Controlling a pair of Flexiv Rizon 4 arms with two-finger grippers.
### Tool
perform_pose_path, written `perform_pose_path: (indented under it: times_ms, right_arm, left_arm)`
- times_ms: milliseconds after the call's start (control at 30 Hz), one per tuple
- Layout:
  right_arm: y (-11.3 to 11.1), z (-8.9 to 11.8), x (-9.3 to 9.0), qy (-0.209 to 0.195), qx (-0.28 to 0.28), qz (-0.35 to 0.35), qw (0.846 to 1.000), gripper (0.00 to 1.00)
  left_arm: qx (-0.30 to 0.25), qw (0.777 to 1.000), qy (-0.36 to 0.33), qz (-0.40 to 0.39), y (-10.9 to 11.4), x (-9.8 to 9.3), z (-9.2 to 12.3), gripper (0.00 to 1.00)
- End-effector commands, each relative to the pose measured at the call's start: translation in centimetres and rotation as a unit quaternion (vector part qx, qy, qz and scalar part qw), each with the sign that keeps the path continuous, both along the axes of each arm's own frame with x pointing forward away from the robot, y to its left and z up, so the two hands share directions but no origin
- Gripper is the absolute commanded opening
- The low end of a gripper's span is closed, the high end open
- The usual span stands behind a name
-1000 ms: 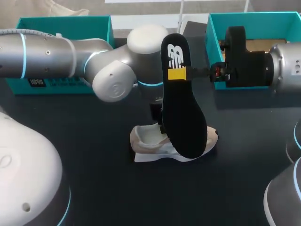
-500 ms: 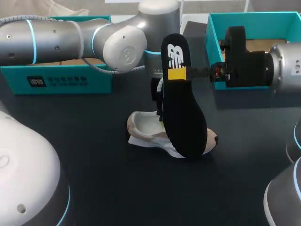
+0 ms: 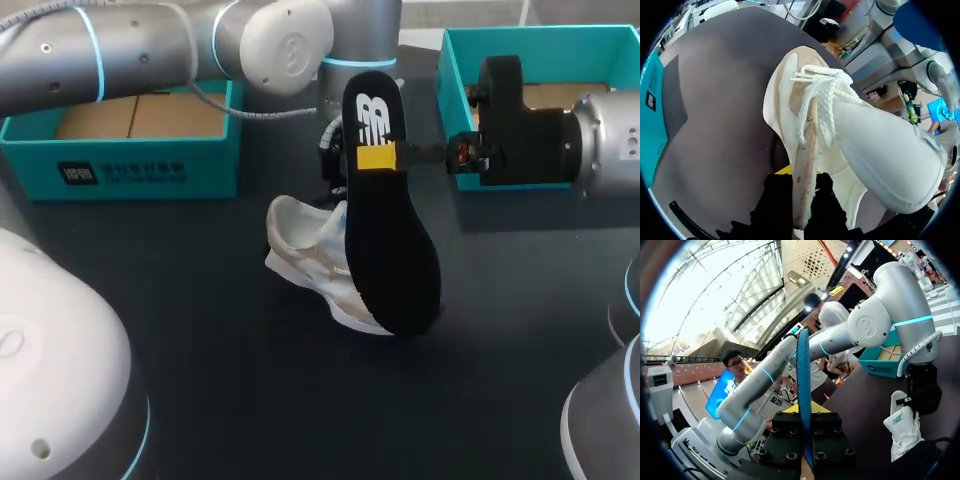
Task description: Take the shoe out of the shoebox, open the shoe tongue, remove and reinsert the insole, then place the shoe into the shoebox
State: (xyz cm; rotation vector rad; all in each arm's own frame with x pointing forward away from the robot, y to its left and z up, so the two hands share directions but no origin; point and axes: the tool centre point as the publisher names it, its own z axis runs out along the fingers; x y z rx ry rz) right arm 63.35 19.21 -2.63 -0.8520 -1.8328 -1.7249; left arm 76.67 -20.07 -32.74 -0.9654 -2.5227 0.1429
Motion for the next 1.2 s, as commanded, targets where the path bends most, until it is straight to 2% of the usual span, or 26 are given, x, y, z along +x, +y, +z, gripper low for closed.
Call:
perform_pose_path:
  times_ms: [33,200,267,367,533,633,700,767,833,1200]
  right_arm:
    - [0.4,0.0,0.1,0.001,-0.001,-0.001,1.000,0.00]
    - [0.4,0.0,0.1,0.001,-0.001,-0.001,1.000,0.00]
    - [0.4,0.0,0.1,0.001,-0.001,-0.001,1.000,0.00]
    - [0.4,0.0,0.1,0.001,-0.001,-0.001,1.000,0.00]
    - [0.4,0.0,0.1,0.001,-0.001,-0.001,1.000,0.00]
    - [0.4,0.0,0.1,0.001,-0.001,-0.001,1.000,0.00]
    - [0.4,0.0,0.1,0.001,-0.001,-0.001,1.000,0.00]
    - [0.4,0.0,0.1,0.001,-0.001,-0.001,1.000,0.00]
    - [0.4,0.0,0.1,0.001,-0.001,-0.001,1.000,0.00]
    - [0.4,0.0,0.1,0.001,-0.001,-0.001,1.000,0.00]
  left_arm:
    - [-0.011,0.983,0.077,-0.167,-0.3,0.6,0.0,0.00]
    - [-0.011,0.983,0.077,-0.167,-0.3,0.6,0.0,0.00]
    - [-0.034,0.968,0.072,-0.237,-0.4,0.5,0.3,0.00]
    - [-0.013,0.952,0.030,-0.305,-0.7,0.7,0.3,0.00]
    - [0.004,0.939,-0.024,-0.344,-1.2,0.9,-0.3,0.00]
    - [0.000,0.940,-0.076,-0.332,-1.3,0.8,-0.6,0.00]
    - [-0.027,0.938,-0.080,-0.336,-1.3,0.5,-0.7,0.00]
    - [-0.025,0.938,-0.101,-0.331,-1.4,0.4,-1.0,0.00]
    - [-0.034,0.939,-0.101,-0.327,-1.6,0.4,-1.5,0.00]
    - [-0.008,0.929,-0.118,-0.350,-2.9,-0.9,-4.2,0.00]
